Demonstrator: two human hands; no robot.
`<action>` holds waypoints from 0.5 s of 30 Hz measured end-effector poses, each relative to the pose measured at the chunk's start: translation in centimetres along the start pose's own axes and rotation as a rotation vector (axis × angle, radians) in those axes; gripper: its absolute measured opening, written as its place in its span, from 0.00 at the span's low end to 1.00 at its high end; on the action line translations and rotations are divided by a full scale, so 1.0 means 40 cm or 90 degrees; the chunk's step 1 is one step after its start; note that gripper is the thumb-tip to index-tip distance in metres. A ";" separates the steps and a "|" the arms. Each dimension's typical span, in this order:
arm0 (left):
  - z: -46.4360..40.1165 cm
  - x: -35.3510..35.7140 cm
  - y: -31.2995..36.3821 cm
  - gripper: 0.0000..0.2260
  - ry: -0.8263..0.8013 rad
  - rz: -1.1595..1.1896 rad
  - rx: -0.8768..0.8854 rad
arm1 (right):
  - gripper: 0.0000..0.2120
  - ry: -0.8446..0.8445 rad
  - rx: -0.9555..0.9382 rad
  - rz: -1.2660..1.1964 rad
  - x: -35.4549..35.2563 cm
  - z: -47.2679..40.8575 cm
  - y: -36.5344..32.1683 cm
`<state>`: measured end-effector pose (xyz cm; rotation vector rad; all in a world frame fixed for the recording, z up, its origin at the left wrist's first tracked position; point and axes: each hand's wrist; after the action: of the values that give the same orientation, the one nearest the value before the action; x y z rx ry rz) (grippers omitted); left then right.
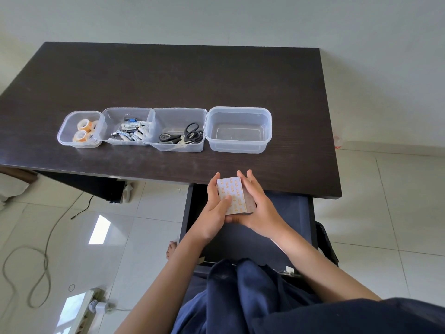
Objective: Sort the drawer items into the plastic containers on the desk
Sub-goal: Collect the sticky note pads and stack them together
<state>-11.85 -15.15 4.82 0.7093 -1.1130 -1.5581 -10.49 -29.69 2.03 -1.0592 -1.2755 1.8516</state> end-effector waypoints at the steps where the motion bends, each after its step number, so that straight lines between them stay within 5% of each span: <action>1: -0.001 -0.001 0.001 0.26 0.000 0.000 0.001 | 0.53 -0.006 0.004 0.002 -0.001 -0.002 0.001; 9: -0.002 -0.002 0.009 0.30 -0.008 -0.033 0.051 | 0.54 -0.012 0.006 0.002 -0.007 -0.009 0.008; 15: -0.005 -0.002 0.003 0.20 0.003 -0.102 0.095 | 0.54 -0.003 0.006 0.006 -0.013 -0.009 0.012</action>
<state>-11.58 -15.13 4.85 0.9207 -1.2021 -1.6180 -9.97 -30.13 1.62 -1.0586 -1.2660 1.8655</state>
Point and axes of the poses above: each hand's wrist, its own z-axis away from the middle knuckle, its own x-axis out of the palm, y = z × x, and after that the axes turned 7 degrees about -y, right-handed
